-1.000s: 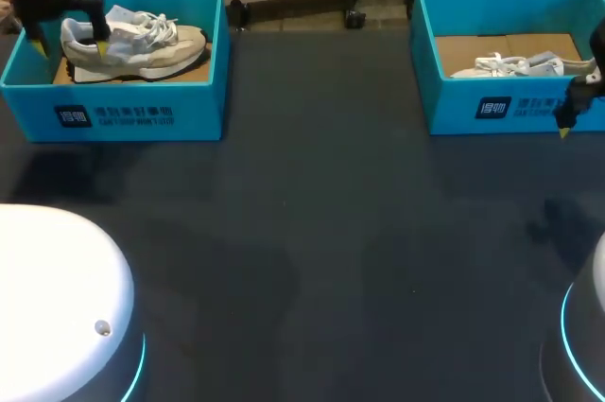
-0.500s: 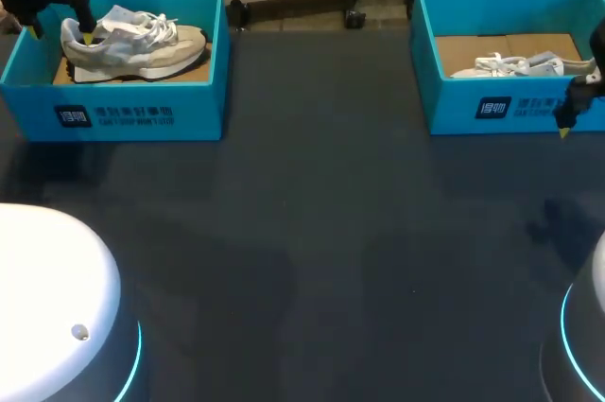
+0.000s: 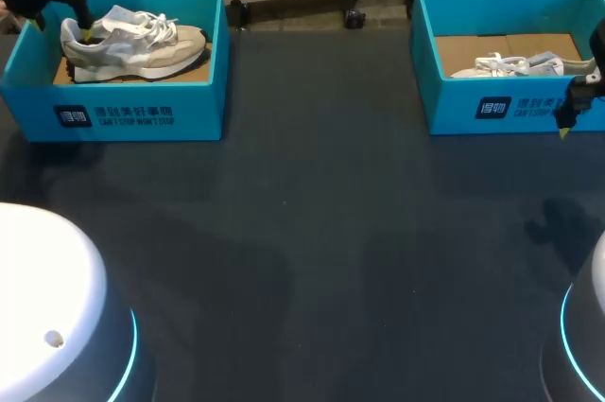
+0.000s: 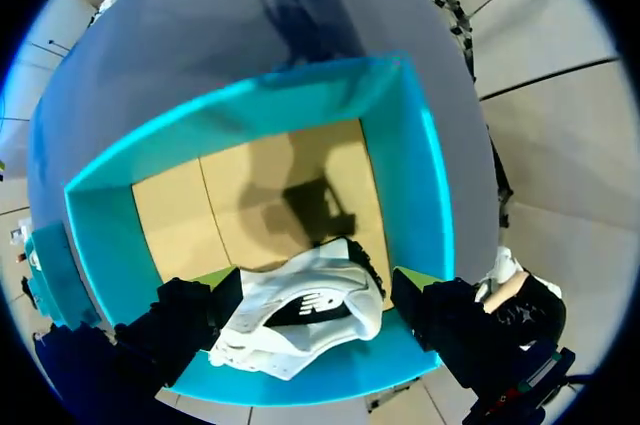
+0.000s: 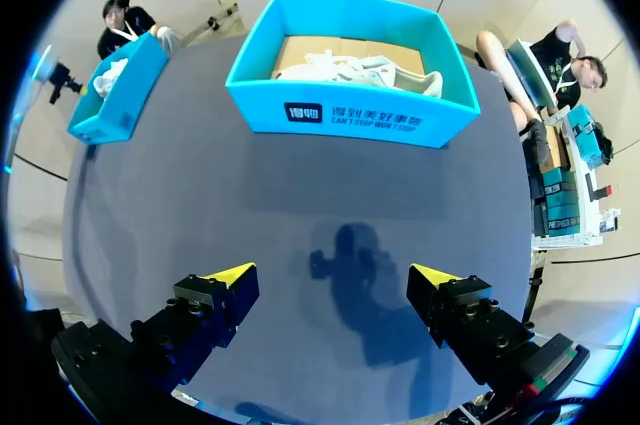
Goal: Take the shoe out of the shoebox, open the shoe tongue, remove and reinsert the insole, then place the shoe into the shoebox
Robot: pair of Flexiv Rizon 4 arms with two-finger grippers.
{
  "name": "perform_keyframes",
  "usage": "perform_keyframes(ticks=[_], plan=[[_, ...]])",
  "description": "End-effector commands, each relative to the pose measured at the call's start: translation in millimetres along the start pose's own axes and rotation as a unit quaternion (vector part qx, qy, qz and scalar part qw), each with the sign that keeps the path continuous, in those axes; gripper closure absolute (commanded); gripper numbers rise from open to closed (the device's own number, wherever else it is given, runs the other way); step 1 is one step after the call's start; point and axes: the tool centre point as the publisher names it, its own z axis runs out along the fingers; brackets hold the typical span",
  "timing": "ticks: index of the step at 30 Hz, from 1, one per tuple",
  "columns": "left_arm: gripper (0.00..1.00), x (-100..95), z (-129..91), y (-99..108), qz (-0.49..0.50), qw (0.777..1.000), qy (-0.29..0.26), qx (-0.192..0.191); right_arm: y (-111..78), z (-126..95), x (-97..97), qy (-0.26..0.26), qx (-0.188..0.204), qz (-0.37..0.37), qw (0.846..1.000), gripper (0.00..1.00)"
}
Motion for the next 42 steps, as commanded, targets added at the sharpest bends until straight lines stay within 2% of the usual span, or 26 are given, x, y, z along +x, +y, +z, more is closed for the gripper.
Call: perform_keyframes(ticks=[1, 14, 16, 23, 31, 32, 33, 35, 36, 37, 39, 42], plan=[[0.0, -2.3, 11.7, 15.0, -0.012, 1.0, 0.013, 0.008, -0.3, 0.2, 0.3, 0.0, 0.0, 0.0, 1.0, 0.0], [0.0, -4.4, 10.9, 13.1, -0.011, 1.0, 0.015, 0.004, -0.3, 0.2, 0.3, 0.0, 0.0, 0.0, 1.0, 0.0], [0.0, -6.9, 8.3, 13.6, -0.009, 1.0, -0.005, -0.003, -0.3, 0.2, 0.3, 0.0, 0.0, 0.0, 1.0, 0.0], [0.0, 4.7, 4.3, 28.1, -0.019, 1.0, -0.002, -0.02, -0.3, 0.2, 0.3, 0.0, 0.0, 0.0, 1.0, 0.0], [0.0, 21.4, 14.3, 53.1, -0.038, 0.999, -0.004, -0.02, -0.3, 0.2, 0.3, 0.0, 0.0, 0.0, 1.0, 0.0], [0.16, 23.2, 15.6, 55.7, -0.045, 0.999, -0.009, -0.021, -0.3, 0.2, 0.3, 0.0, 0.0, 0.0, 1.0, 0.0], [0.22, 24.4, 17.0, 57.8, -0.047, 0.999, -0.008, -0.02, -0.3, 0.2, 0.3, 0.0, 0.0, 0.0, 1.0, 0.0], [0.22, 25.8, 18.8, 59.6, -0.05, 0.999, -0.007, -0.02, -0.3, 0.2, 0.3, 0.0, 0.0, 0.0, 1.0, 0.0], [0.4, 26.6, 20.8, 60.6, -0.05, 0.999, -0.007, -0.02, -0.3, 0.2, 0.3, 0.0, 0.0, 0.0, 1.0, 0.0], [0.54, 27.2, 22.3, 61.2, -0.053, 0.998, -0.003, -0.018, -0.3, 0.2, 0.3, 0.0, 0.0, 0.0, 1.0, 0.0], [0.54, 28.5, 23.9, 61.4, -0.054, 0.998, -0.003, -0.017, -0.3, 0.2, 0.3, 0.0, 0.0, 0.0, 1.0, 0.0], [0.61, 30.6, 25.8, 60.4, -0.053, 0.998, -0.002, -0.017, -0.3, 0.2, 0.3, 0.0, 0.0, 0.0, 1.0, 0.0]])
